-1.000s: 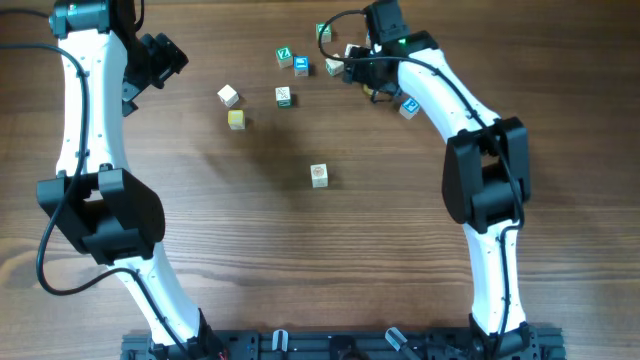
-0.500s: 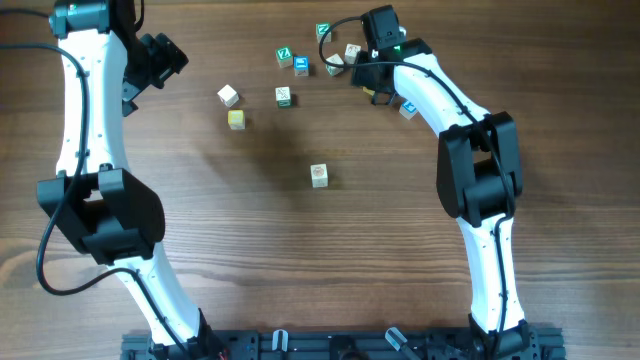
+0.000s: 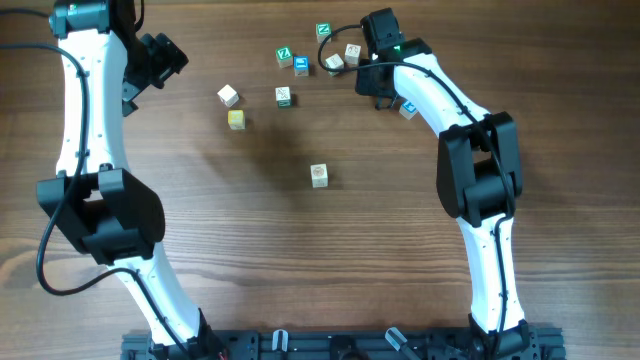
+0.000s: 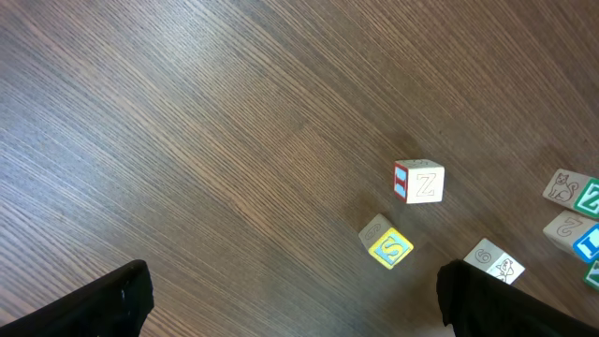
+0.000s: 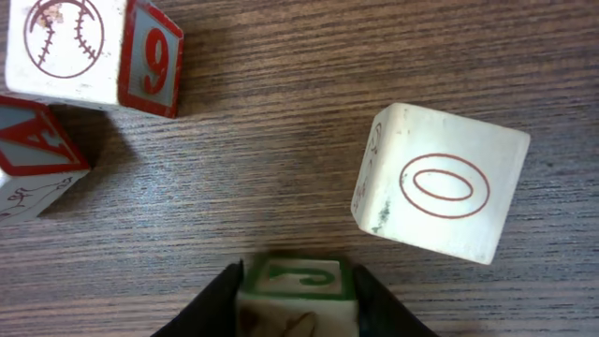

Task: Form a tower
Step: 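Close the right gripper on the green-lettered J block and lift it, then carry the J block to the tower and lower it onto the M block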

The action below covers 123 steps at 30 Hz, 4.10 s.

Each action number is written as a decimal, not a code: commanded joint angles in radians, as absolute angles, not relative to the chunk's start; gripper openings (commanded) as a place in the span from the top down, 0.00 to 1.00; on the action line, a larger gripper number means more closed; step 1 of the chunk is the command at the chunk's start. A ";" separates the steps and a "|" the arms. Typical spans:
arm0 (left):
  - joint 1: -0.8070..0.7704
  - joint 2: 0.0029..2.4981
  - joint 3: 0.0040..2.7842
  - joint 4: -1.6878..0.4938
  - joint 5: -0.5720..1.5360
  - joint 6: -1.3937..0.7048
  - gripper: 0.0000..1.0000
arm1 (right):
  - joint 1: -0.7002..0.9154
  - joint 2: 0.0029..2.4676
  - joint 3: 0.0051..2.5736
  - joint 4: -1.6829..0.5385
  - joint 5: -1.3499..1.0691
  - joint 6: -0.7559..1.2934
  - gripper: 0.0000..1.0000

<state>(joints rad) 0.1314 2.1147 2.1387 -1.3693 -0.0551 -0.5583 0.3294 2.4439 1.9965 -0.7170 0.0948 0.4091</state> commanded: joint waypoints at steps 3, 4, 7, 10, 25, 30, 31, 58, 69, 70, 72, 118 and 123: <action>0.131 2.111 2.147 -1.370 -0.057 -0.554 0.00 | 0.329 2.391 1.995 -0.721 0.112 0.392 0.71; 0.131 2.111 2.147 -1.370 -0.057 -0.554 0.00 | 0.331 2.379 1.995 -0.728 0.108 0.392 0.71; 0.131 2.111 2.147 -1.370 -0.057 -0.554 0.00 | 0.342 2.325 1.995 -0.790 0.105 0.392 0.72; 0.131 2.111 2.147 -1.370 -0.057 -0.554 0.00 | 0.389 2.256 1.995 -0.914 0.096 0.391 0.72; 0.131 2.111 2.147 -1.370 -0.057 -0.554 0.00 | 0.560 2.352 1.987 -1.072 0.063 0.395 0.67; 0.131 2.111 2.147 -1.370 -0.057 -0.554 0.00 | 0.560 2.391 1.987 -1.074 0.064 0.395 0.63; 0.131 2.111 2.147 -1.370 -0.057 -0.554 0.00 | 0.560 2.391 1.987 -1.074 0.064 0.395 0.61; 0.131 2.111 2.147 -1.370 -0.057 -0.554 0.00 | 0.558 2.390 1.988 -1.097 0.044 0.422 0.68; 0.131 2.111 2.147 -1.370 -0.057 -0.554 0.00 | 0.559 2.221 2.013 -1.118 0.043 0.420 0.69; 0.131 2.111 2.147 -1.370 -0.057 -0.554 0.00 | 0.561 2.192 2.013 -1.129 0.037 0.422 0.69; 0.131 2.111 2.147 -1.370 -0.057 -0.554 0.00 | 0.564 2.142 2.013 -1.149 0.015 0.422 0.69; 0.131 2.111 2.147 -1.370 -0.057 -0.554 0.00 | 0.743 2.038 1.682 -1.058 0.037 0.598 0.58; 0.131 2.111 2.147 -1.370 -0.057 -0.554 0.00 | 0.743 2.038 1.682 -1.055 0.037 0.603 0.60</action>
